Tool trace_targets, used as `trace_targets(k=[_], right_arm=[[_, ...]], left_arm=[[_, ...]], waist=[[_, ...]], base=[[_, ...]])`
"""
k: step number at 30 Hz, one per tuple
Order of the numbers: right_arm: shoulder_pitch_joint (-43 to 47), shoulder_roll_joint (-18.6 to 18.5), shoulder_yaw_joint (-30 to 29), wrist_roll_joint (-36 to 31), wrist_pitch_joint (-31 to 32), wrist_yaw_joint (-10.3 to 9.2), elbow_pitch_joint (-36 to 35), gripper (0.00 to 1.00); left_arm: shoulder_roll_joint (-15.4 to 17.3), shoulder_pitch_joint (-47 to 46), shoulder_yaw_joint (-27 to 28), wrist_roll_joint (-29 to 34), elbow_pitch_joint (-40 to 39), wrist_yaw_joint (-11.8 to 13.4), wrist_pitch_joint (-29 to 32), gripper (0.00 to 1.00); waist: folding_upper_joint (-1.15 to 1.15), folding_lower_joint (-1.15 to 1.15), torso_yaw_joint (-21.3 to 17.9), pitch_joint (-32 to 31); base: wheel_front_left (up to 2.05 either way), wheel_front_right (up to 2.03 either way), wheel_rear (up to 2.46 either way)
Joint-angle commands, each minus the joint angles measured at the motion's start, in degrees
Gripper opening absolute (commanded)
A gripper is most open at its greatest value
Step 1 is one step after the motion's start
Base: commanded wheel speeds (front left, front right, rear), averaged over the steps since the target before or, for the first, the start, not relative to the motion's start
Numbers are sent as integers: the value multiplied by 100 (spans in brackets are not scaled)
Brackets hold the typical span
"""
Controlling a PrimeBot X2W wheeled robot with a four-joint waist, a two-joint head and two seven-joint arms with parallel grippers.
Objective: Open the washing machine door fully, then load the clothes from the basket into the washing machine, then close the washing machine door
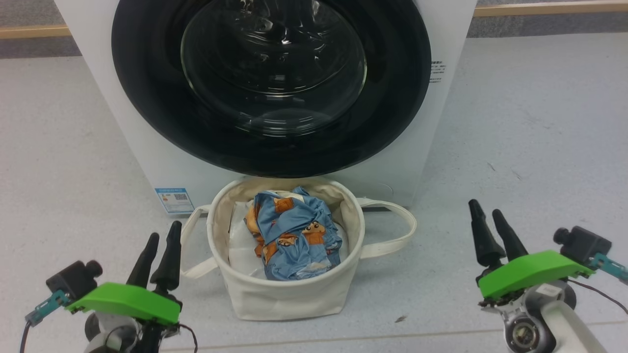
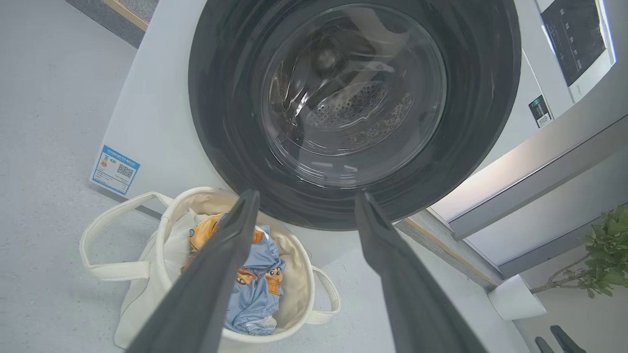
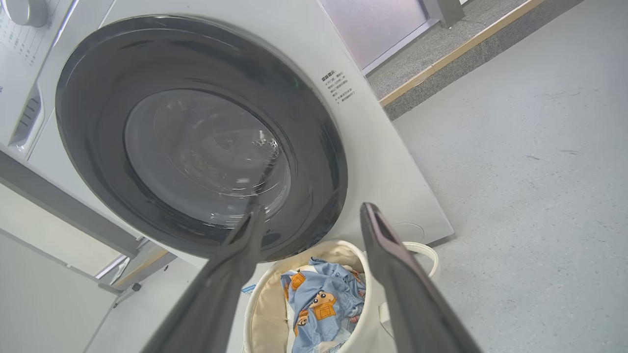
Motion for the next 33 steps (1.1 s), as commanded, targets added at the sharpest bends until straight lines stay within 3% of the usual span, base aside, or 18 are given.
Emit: trace_targets(k=[1, 33], right_arm=[[-377, -130, 72, -167, -84, 1, -192, 100], [-896, -413, 764, -2091, -423, 1, -96, 100]], left_arm=[[196, -401, 70, 138, -158, 25, -89, 100], [585, -908, -264, 2015, 128, 13, -610, 100]], waist=[[0, 0, 6, 0], [0, 0, 164, 31]], base=[[0, 0, 0], [0, 0, 0]])
